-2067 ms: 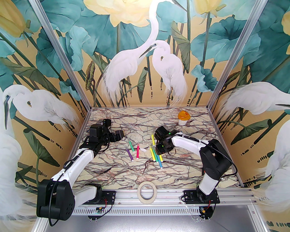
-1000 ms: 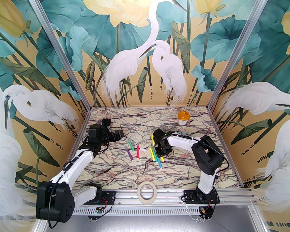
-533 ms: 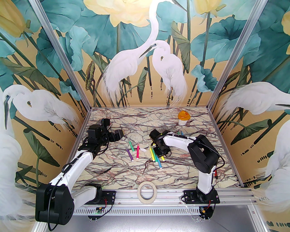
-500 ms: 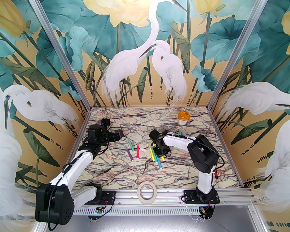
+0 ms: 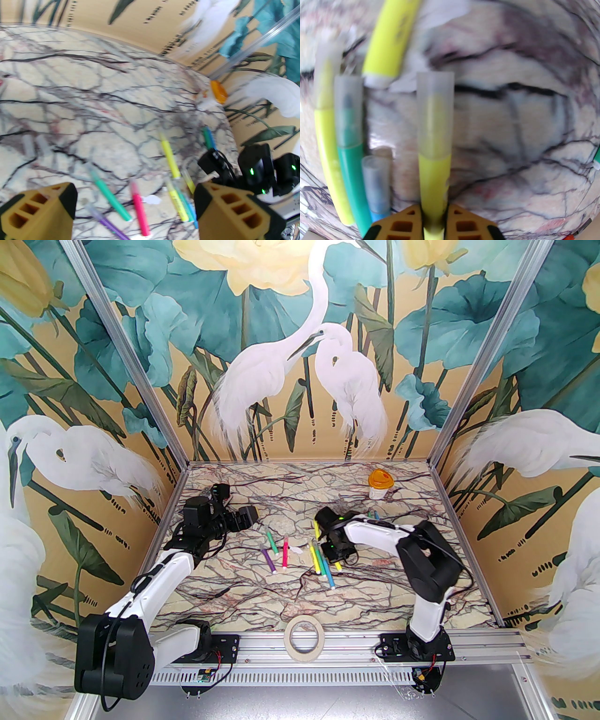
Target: Open the pen caps
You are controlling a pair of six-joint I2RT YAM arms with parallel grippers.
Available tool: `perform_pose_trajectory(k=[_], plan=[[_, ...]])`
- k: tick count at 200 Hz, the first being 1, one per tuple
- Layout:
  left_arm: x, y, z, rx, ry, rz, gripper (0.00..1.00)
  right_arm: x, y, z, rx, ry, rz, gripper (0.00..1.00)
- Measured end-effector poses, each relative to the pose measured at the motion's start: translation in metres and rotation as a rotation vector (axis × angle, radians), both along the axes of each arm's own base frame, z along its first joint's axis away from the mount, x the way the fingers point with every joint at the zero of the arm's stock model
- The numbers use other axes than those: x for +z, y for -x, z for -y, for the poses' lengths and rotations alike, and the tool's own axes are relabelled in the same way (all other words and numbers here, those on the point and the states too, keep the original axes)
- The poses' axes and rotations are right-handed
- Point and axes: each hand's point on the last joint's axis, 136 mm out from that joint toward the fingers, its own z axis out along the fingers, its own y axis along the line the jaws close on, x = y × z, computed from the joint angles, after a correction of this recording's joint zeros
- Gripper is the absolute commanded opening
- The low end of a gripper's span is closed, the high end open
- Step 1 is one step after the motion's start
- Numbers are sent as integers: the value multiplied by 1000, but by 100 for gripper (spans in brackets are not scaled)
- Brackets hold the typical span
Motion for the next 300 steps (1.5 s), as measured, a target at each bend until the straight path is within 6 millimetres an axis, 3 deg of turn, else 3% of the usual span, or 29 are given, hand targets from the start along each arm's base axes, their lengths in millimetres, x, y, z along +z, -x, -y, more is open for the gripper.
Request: perform_pose_trajectory(k=[61, 112, 147, 221, 300], plan=[[11, 4, 40, -159, 159, -5, 80, 76, -21, -15, 27, -293, 208, 0], [15, 15, 99, -331, 279, -21, 73, 108, -22, -36, 114, -441, 294, 0], [15, 18, 127, -395, 314, -41, 69, 127, -24, -47, 159, -505, 350, 0], [38, 15, 158, -465, 320, -1, 61, 134, -7, -72, 286, -537, 370, 0], [25, 20, 175, -504, 297, -61, 53, 136, -2, -79, 336, -541, 386, 0]])
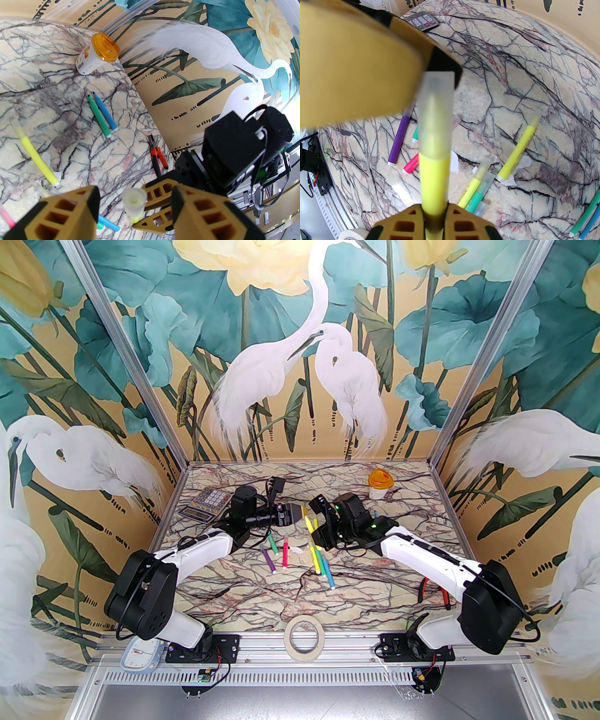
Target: Open the pen caps
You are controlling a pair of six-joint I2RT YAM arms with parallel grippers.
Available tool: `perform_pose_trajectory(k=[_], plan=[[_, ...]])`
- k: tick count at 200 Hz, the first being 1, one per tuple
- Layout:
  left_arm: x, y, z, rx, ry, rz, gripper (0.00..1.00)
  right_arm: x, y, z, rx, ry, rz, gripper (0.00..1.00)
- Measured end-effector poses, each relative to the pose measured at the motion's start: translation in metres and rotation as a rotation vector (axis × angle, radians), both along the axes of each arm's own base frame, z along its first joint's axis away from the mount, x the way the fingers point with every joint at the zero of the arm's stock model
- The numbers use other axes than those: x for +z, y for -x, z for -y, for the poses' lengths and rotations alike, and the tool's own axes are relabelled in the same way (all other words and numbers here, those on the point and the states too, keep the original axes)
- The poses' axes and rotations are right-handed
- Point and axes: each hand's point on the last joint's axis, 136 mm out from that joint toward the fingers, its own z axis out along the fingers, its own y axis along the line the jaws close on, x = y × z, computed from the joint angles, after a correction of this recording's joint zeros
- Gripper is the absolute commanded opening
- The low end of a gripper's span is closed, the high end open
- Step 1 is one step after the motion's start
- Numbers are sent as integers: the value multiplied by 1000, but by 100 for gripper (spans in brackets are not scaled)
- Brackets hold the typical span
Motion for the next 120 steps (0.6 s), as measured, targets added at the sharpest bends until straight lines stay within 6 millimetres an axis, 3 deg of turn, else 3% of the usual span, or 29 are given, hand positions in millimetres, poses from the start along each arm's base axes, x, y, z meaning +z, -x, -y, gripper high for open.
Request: perform_pose_trajectory(k=[49, 120], plan=[[4, 2, 5, -17, -11, 13, 43, 2, 0, -2, 8, -3, 9, 0], [-8, 7, 9, -40, -52, -16, 28, 3, 0, -3, 15, -4, 20, 0]])
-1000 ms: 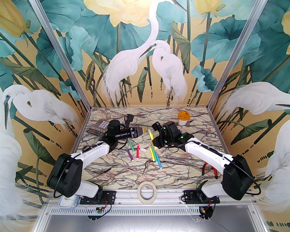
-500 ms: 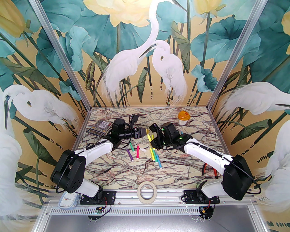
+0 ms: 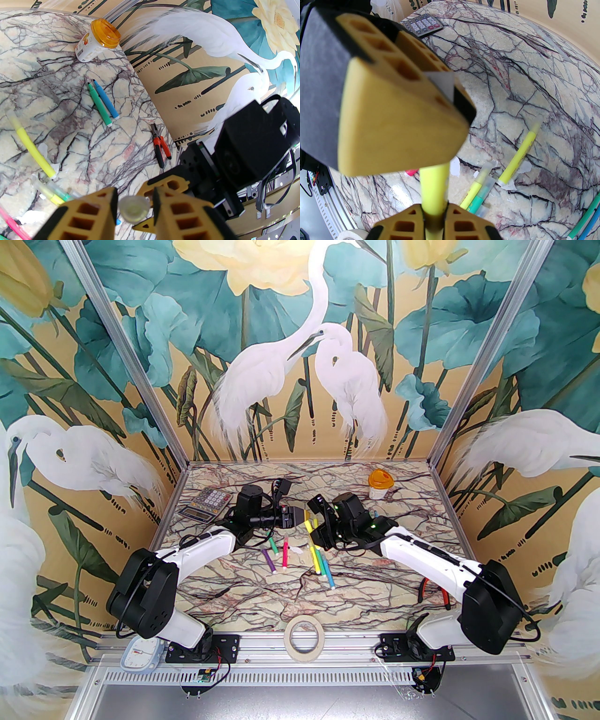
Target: Open the pen caps
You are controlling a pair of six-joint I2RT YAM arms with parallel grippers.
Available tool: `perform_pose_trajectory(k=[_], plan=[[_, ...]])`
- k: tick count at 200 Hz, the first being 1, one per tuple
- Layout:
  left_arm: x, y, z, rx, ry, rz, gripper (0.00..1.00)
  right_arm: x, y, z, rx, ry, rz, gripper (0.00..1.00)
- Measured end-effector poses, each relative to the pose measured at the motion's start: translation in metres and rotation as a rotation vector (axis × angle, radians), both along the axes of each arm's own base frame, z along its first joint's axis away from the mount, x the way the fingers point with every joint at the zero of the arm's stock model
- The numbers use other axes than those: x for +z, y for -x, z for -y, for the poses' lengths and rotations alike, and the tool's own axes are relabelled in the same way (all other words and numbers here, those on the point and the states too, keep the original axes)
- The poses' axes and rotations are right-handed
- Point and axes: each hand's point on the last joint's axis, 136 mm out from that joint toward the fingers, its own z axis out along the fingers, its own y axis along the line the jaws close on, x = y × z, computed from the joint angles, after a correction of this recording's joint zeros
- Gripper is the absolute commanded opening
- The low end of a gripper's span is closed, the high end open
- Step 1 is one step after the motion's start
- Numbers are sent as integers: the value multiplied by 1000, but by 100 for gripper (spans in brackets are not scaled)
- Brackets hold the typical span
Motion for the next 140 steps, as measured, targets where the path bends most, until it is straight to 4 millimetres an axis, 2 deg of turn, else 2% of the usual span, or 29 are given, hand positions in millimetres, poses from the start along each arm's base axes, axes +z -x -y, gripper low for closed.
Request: perform_pose_trajectory(k=[52, 64, 93, 114, 140], plan=[[-1, 0, 0, -2, -14, 2, 17, 0, 0, 0, 4, 3, 6, 0], [-1, 0, 0, -2, -14, 2, 14, 0, -1, 0, 3, 4, 8, 7], [0, -1, 0, 1, -14, 5, 9, 1, -2, 0, -1, 0, 11, 30], [3, -2, 1, 0, -12, 8, 7, 5, -5, -3, 0, -14, 34, 35], [5, -1, 2, -8, -8, 10, 6, 10, -9, -6, 0, -32, 57, 35]])
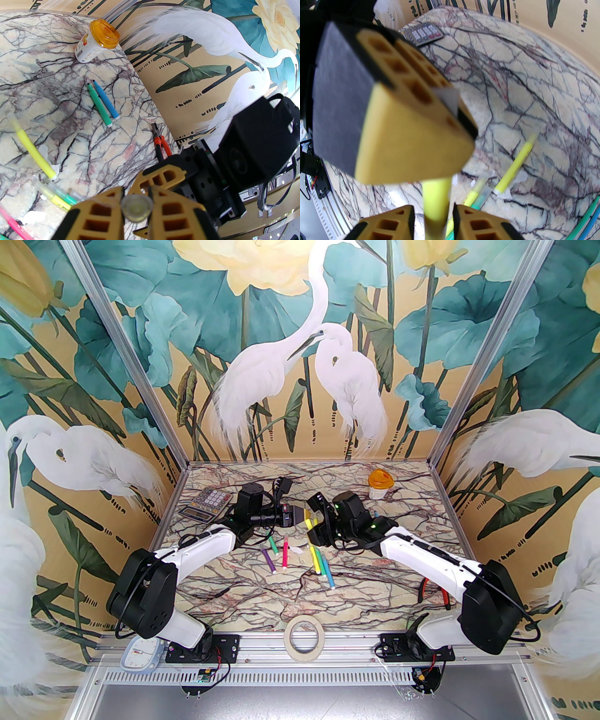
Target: Open the pen caps
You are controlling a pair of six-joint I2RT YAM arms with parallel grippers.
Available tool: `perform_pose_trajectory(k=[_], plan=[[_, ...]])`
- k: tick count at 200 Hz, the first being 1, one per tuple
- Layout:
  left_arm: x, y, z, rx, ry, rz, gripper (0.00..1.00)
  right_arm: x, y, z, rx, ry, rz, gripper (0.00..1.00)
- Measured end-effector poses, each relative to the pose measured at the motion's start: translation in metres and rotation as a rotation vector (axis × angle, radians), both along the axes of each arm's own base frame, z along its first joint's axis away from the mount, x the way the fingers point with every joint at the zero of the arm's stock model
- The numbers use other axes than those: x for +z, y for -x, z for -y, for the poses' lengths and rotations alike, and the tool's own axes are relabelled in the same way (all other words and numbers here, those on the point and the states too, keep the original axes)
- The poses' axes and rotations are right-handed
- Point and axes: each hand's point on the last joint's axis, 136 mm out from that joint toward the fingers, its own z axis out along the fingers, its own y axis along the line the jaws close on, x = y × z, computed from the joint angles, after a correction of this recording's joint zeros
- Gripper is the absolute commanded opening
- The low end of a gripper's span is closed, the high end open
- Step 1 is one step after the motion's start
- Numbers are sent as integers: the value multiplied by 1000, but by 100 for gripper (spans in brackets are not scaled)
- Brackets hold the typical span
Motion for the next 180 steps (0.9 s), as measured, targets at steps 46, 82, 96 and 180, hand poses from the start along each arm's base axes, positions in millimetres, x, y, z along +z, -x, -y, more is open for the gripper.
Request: perform_pose_trajectory(k=[46, 82, 96, 180], plan=[[1, 1, 1, -6, 3, 0, 5, -1, -5, -4, -1, -10, 9, 26], [1, 1, 1, -7, 2, -1, 4, -2, -5, -4, 0, -12, 5, 16], [1, 1, 1, -6, 2, -2, 4, -2, -5, -4, -2, -13, 4, 13], [-7, 3, 3, 23, -55, -64, 0, -12, 2, 2, -3, -29, 28, 0]])
